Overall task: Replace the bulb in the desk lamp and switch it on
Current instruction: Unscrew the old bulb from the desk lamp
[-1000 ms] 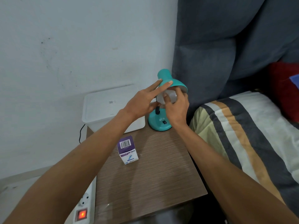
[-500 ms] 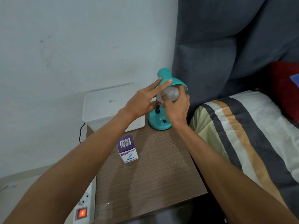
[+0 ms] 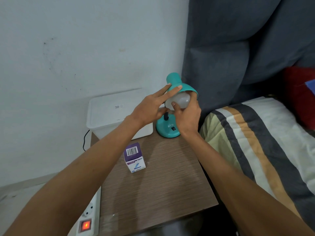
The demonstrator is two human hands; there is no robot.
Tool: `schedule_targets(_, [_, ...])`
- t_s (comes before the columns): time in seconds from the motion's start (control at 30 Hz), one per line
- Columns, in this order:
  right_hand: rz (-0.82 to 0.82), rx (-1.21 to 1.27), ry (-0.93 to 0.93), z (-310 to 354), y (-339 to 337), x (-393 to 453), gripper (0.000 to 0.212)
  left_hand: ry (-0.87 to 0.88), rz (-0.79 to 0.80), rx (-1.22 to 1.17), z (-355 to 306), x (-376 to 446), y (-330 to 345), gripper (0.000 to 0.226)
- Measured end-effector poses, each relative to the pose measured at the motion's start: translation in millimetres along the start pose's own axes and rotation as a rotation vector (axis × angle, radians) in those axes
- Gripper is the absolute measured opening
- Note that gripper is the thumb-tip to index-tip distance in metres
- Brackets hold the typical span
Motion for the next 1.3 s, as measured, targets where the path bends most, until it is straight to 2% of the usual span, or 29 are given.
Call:
schedule_targets(0.1, [0.033,-0.072,-0.01,1,3,-1,0.056,-0.006,-0.005,-0.004,0,0,0,0.088])
schedule_targets(0.27, [0.0,-0.036,-0.07,-1,8,-7,0.041,-0.003,-0.007,0.003,-3,0,-1,0.086])
schedule_targets(0.4, [-0.058,-0.072,-0.029,-4,5,-5,0.063,-0.013,-0.005,-0.01,-1,0,-2,0.087])
schedule_targets(0.47, [-0.063,-0.086,-0.025,-2,4,-4,0.065,-0.023,-0.007,-0.02,0,0,-1,0.087])
schedule_targets(0.7, [-0.017,-0.09,-0.048,2,-1,-3,0.053,-0.027,-0.018,-0.038,-5,1,-3,0.087])
schedule_targets(0.87, [-0.031,-0.072,-0.087,0,-2,-5,0.034,-0.024,0.0,-0.032,-8,0,-3,0.084])
schedule_targets(0.93, [-0.043,-0.066,-0.083,-2,-4,-8,0.039,-0.025,-0.003,-0.025,-11,-1,-4,0.083])
schedule_targets(1.07, [-0.028,-0.034,-0.052,-7,-13,-13,0.062,-0.052,0.016,0.005,-11,-1,-8,0.085])
schedule_targets(1.3, [-0.006,-0.088,-0.095,-15,-35,-29,0.062,-0.188,0.055,0.019,-20,-20,-17,0.113])
Point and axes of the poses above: each hand's wrist, its own x-axis towards the middle knuckle, its own y-axis out of the palm, z = x × y, the point moved 4 cm from there along x, towards the middle knuckle, and after that the axes turned 5 degrees about y, right-handed, at the moved point
